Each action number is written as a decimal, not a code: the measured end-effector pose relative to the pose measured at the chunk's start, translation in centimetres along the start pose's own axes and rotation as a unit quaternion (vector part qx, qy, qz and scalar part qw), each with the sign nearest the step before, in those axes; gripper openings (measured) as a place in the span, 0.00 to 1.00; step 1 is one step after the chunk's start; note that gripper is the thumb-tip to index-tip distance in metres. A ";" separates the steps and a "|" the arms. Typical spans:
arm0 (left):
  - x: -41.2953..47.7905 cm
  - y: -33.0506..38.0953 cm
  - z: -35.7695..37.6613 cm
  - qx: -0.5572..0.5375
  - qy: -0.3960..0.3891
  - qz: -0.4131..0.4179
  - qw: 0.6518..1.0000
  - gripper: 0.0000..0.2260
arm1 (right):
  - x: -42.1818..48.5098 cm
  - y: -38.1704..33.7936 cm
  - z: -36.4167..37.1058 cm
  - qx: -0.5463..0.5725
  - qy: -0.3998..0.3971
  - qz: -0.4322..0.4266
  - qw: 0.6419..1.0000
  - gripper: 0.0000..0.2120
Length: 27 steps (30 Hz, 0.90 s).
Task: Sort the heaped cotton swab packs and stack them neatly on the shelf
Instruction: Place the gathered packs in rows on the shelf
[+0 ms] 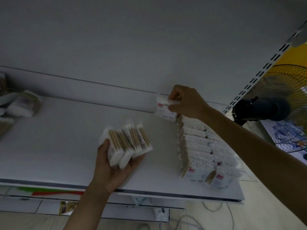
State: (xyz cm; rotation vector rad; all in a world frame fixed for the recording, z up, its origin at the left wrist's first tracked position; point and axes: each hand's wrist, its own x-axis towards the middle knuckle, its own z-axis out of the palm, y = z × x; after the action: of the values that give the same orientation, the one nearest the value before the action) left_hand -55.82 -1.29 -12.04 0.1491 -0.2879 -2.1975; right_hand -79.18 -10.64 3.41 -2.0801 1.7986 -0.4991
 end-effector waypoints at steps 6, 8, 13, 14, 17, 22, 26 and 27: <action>-0.2 -0.4 -1.0 -0.012 0.018 -0.013 1.000 0.26 | 1.8 2.6 1.1 -0.345 0.004 -0.048 0.938 0.11; -0.2 -0.1 -0.9 -0.015 0.032 -0.021 0.999 0.25 | 2.1 2.6 1.8 -0.413 -0.008 -0.064 0.908 0.13; 0.2 0.4 -1.1 -0.042 0.067 -0.018 0.997 0.21 | 2.3 2.1 1.9 -0.438 -0.054 -0.029 0.897 0.12; 0.2 0.4 -0.9 -0.038 0.075 -0.013 0.996 0.21 | 2.0 1.7 1.6 -0.454 -0.061 -0.032 0.888 0.14; 0.3 0.3 0.2 -0.040 0.071 0.017 0.997 0.21 | 0.3 -0.3 1.7 -0.415 0.016 -0.103 0.904 0.17; -0.1 0.3 0.1 -0.050 0.038 0.032 0.997 0.20 | -3.6 -4.7 5.2 0.045 -0.104 -0.033 0.993 0.15; -0.2 0.4 1.2 -0.019 0.064 0.046 0.997 0.27 | -3.5 -4.2 5.4 0.213 -0.171 0.017 0.962 0.10; -0.2 0.4 1.2 -0.011 0.103 0.066 0.992 0.32 | -3.4 -3.9 5.1 0.217 -0.159 0.018 0.963 0.12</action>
State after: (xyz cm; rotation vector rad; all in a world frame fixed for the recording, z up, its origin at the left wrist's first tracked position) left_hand -55.61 -1.18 -10.77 0.3334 -0.1527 -2.0344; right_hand -73.82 -6.61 0.61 -1.7108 1.3930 -0.4670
